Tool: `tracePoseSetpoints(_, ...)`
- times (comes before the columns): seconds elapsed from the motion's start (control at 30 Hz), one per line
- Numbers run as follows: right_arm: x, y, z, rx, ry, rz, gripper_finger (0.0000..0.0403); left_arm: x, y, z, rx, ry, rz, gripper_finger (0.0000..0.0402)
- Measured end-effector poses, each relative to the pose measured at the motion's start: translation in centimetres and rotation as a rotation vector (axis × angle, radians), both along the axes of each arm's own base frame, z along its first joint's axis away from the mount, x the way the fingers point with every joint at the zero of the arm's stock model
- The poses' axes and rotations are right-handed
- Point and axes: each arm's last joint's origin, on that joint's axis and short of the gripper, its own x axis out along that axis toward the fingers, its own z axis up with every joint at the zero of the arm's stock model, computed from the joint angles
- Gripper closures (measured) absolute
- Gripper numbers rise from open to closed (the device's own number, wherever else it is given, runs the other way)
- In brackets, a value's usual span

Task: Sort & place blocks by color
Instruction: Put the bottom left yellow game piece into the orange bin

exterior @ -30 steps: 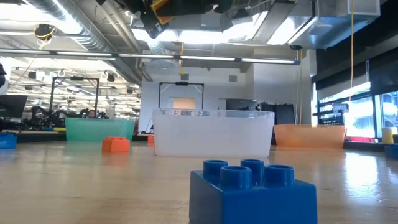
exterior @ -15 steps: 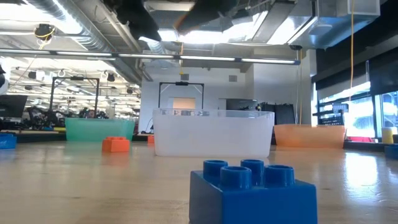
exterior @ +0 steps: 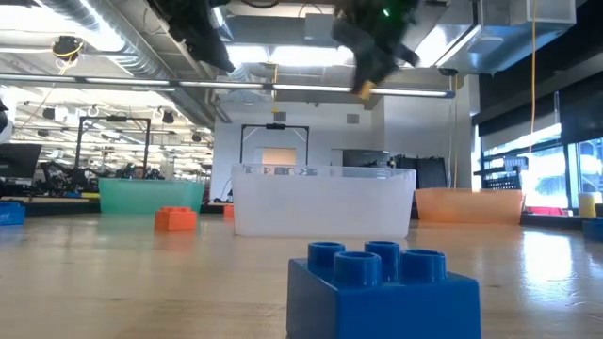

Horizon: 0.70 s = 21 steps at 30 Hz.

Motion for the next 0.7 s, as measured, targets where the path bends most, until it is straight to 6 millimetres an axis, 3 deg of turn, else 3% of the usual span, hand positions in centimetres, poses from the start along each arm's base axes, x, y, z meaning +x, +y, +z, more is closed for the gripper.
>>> tracePoseSetpoints(0.27, -5.9, -7.4, -1.9, 0.22, 0.161, -0.413, 0.0309, -0.1, 0.2, -0.1, 0.065, 0.028, 0.043, 0.021)
tracePoseSetpoints(0.5, -10.6, -12.5, -5.5, 0.299, 0.282, -0.513, 0.0309, -0.1, 0.5, -0.2, 0.129, 0.054, 0.116, 0.021)
tracePoseSetpoints(0.7, -14.2, -14.8, -9.5, 0.397, 0.31, -0.538, 0.0309, -0.2, 1.1, -0.2, 0.105, 0.048, 0.27, 0.021)
